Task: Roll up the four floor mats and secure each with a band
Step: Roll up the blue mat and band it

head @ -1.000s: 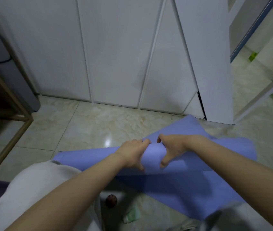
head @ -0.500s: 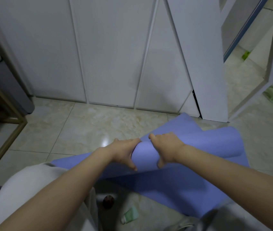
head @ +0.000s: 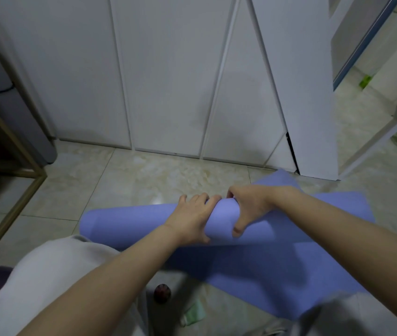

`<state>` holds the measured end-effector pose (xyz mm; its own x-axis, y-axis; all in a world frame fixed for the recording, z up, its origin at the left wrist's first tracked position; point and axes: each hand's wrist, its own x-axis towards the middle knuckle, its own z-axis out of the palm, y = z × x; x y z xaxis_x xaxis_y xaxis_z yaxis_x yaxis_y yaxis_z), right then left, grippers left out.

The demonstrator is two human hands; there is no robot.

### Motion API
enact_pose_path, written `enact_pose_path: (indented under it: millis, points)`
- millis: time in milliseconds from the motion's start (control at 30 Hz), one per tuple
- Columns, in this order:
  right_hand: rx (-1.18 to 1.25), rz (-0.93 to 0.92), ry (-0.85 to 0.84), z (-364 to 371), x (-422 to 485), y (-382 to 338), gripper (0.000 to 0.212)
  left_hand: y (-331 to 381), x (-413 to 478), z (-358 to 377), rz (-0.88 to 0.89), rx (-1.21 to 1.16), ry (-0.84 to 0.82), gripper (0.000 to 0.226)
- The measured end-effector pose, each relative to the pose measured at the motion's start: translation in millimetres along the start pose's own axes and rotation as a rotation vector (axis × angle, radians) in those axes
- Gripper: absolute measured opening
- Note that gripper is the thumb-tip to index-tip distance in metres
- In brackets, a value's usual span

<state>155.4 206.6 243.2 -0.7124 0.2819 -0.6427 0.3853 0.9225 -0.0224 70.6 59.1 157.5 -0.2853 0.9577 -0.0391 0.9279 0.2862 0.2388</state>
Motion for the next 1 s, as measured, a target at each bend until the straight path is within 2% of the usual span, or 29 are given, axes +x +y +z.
enact_pose_path:
  millis: [100,200,300,467,633,767,900,1000]
  points:
    - [-0.089,-0.074,0.131,6,-7,-4,0.080,-10,6,-5,-0.010,-0.030,-0.051,0.079]
    - [-0.375,-0.125,0.322,16,-11,-11,0.078,-19,8,-10,-0.036,-0.110,-0.127,0.084]
    - [-0.603,-0.102,0.425,29,-9,-16,0.078,-23,11,-16,-0.053,-0.162,-0.166,0.089]
    - [-0.525,-0.092,0.467,27,-4,-21,0.064,-26,10,-15,-0.079,-0.144,-0.202,0.092]
    - [-0.337,-0.053,0.407,11,3,-25,0.067,-26,2,-13,-0.113,-0.097,-0.139,0.097]
    - [-0.294,-0.024,0.321,-1,5,-26,0.075,-21,1,-10,-0.114,-0.056,-0.052,0.100]
    - [-0.189,-0.028,0.128,-7,7,-17,0.084,-20,9,-14,-0.078,-0.172,-0.122,0.080]
    - [-0.190,-0.055,0.089,-3,0,-19,0.083,-21,12,-17,-0.042,-0.209,-0.194,0.079]
